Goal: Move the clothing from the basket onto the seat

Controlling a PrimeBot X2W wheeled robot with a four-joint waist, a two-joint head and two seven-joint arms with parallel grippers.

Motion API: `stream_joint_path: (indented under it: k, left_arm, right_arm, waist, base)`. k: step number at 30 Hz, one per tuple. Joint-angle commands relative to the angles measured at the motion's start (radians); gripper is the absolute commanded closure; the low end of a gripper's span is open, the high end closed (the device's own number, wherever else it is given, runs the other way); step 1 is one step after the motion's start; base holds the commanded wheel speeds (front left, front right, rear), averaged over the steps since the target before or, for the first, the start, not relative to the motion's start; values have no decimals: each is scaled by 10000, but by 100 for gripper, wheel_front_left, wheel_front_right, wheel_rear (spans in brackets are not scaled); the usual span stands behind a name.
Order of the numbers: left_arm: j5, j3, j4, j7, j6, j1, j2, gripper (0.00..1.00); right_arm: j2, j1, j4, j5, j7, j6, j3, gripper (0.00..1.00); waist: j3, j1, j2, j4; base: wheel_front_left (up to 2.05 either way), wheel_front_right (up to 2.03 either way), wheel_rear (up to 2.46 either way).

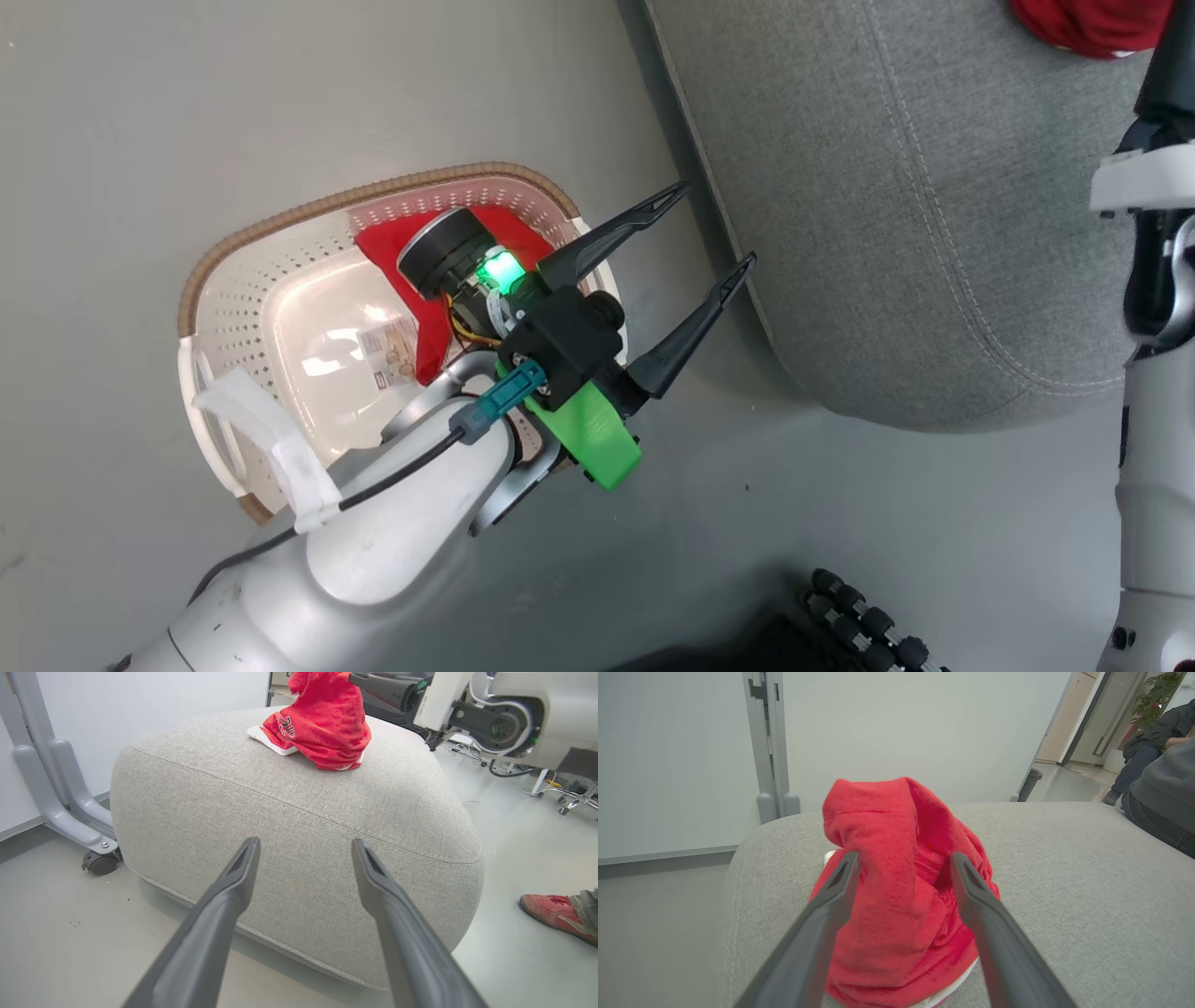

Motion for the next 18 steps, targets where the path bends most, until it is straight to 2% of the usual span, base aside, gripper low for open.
stream_joint_path:
  k: [1,12,17,18]
  left_arm:
    - [-111,53,136,-154,91,278,-69,0]
    - [-1012,1214,1474,-605,779,1895,-411,0]
    - [-874,2058,1712,-594,1029,2816,-601,0]
    - [-911,2526,1641,-594,1045,3204,-777,0]
  right_arm:
    - [75,456,-161,-158,-29,-17,135,0]
    - [673,3184,-1309,-24,-31,-17,1563,0]
    - [696,4018,-1296,193,-31,-17,2602,0]
    - [718,4283,-1310,337,-31,-17,2768,0]
  waist:
    - [-833,-1,-1,272]
    - [-2824,-1,-1,1137]
    - [-3689,-1,-1,1477]
    - [-4043,-1,-1,1598]
  base:
    - [0,0,0]
    - [0,0,0]
    - [0,0,0]
    - [0,0,0]
